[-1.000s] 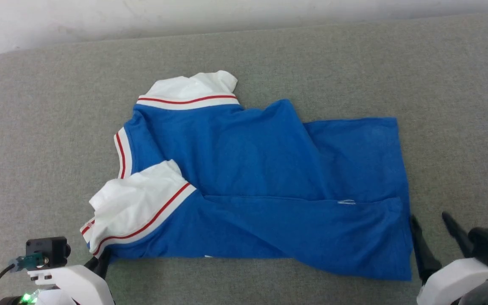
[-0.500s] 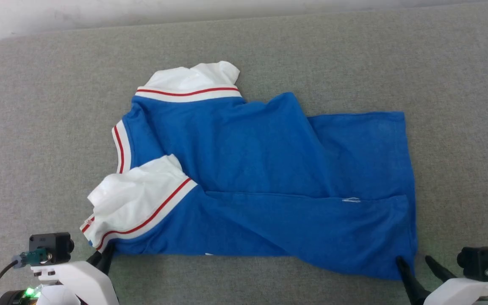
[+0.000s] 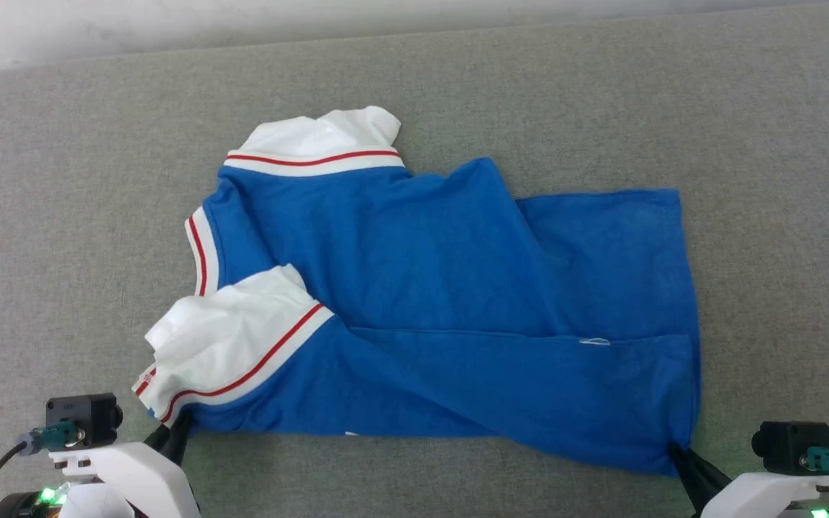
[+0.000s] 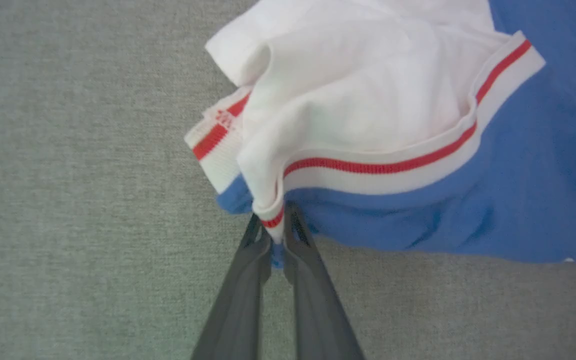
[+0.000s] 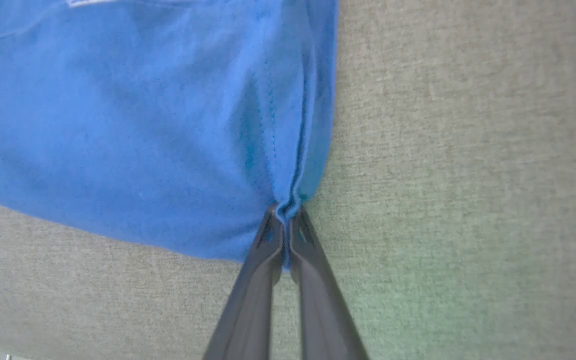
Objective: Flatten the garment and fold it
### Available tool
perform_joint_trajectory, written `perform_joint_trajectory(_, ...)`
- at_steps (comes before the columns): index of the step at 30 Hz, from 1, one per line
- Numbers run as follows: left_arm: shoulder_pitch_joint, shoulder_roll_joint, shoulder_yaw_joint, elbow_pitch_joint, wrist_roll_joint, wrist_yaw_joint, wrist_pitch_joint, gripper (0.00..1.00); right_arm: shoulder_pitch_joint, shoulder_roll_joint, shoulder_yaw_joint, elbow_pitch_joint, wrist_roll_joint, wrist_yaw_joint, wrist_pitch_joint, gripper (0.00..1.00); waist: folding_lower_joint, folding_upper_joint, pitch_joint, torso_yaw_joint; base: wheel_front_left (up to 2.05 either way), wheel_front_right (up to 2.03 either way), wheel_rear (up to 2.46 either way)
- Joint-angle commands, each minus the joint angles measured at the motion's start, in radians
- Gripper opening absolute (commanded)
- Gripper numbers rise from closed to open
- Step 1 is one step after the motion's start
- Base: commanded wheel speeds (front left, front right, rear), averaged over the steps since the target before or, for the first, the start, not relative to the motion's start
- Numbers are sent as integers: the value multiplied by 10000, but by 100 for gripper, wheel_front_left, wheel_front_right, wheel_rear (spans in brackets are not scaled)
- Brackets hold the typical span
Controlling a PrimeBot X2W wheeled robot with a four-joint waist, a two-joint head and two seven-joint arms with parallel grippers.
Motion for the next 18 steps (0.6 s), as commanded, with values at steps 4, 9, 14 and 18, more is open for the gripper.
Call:
perform_joint_trajectory(4,-107,-34,63,-19,-74,-24,-183,0,-236,36,-101,-87,-297,-21,-28,0,1,0,-30,-39,0,0,0)
perform_joint_trajectory(9,158,31,86,-318,-393,-211,-49,0,-394,-183,-461,-852,-422,-21,261,0,1,0,-184,-102,0,0,0)
perform_joint_trajectory(14,727,306,192,-983,-758,-293,325,0,-417,-438,-1066,-1925,-596,-21,848,0,1,0,-375,-81,0,0,0)
perform_joint_trajectory(18,1295,467,196,-1606,-1007,-230,680,0,-284,-516,-1477,-2464,-574,-21,1293,0,1,0,-440,18,0,0,0)
